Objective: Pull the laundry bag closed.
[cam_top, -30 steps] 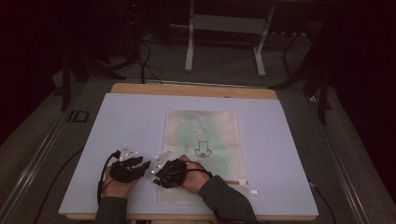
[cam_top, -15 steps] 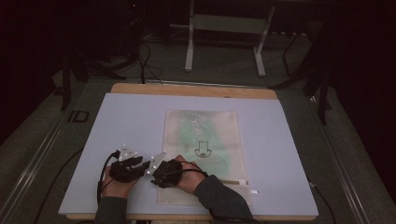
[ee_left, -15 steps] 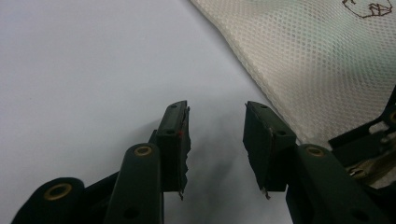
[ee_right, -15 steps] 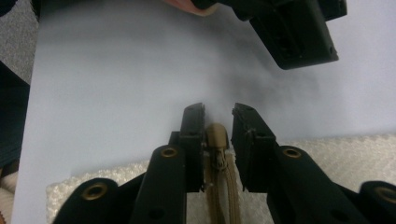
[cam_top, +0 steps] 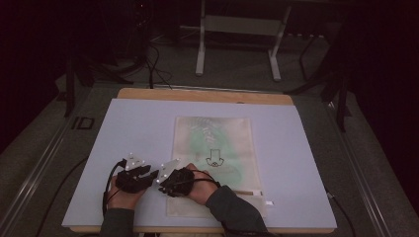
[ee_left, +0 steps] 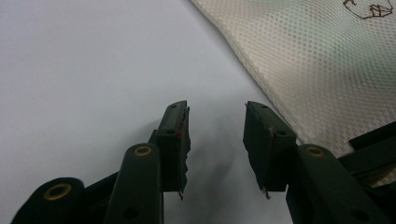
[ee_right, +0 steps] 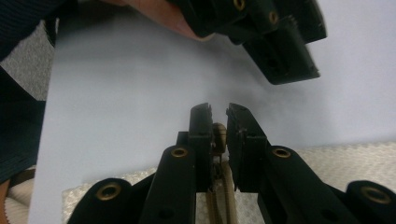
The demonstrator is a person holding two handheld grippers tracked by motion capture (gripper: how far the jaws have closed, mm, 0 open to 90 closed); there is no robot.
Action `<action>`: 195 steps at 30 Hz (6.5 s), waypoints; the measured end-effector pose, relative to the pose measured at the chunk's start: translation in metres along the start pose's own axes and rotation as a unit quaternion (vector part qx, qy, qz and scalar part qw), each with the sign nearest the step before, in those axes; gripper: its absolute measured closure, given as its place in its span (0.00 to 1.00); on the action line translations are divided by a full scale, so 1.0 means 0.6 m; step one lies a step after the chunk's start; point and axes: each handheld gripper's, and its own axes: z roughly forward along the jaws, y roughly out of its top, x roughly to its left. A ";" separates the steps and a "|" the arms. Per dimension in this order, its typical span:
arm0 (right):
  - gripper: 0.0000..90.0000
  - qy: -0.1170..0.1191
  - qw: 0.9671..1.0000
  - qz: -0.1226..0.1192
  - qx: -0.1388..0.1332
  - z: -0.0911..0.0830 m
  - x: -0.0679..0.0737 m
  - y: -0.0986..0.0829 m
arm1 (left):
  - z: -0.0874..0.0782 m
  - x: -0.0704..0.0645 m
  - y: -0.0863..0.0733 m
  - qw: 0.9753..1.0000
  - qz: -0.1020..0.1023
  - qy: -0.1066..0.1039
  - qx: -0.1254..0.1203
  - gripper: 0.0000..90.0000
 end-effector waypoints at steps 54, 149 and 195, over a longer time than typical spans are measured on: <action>0.91 0.018 0.999 0.026 0.012 -0.022 -0.006 -0.057 | 0.018 -0.057 0.008 0.993 0.066 -0.093 0.037 0.98; 0.92 0.002 0.997 -0.038 0.074 -0.066 -0.005 -0.086 | 0.028 -0.069 0.010 0.989 0.079 -0.108 0.064 1.00; 0.92 0.003 0.996 -0.035 0.086 -0.096 -0.009 -0.116 | 0.028 -0.070 0.010 0.989 0.079 -0.106 0.064 1.00</action>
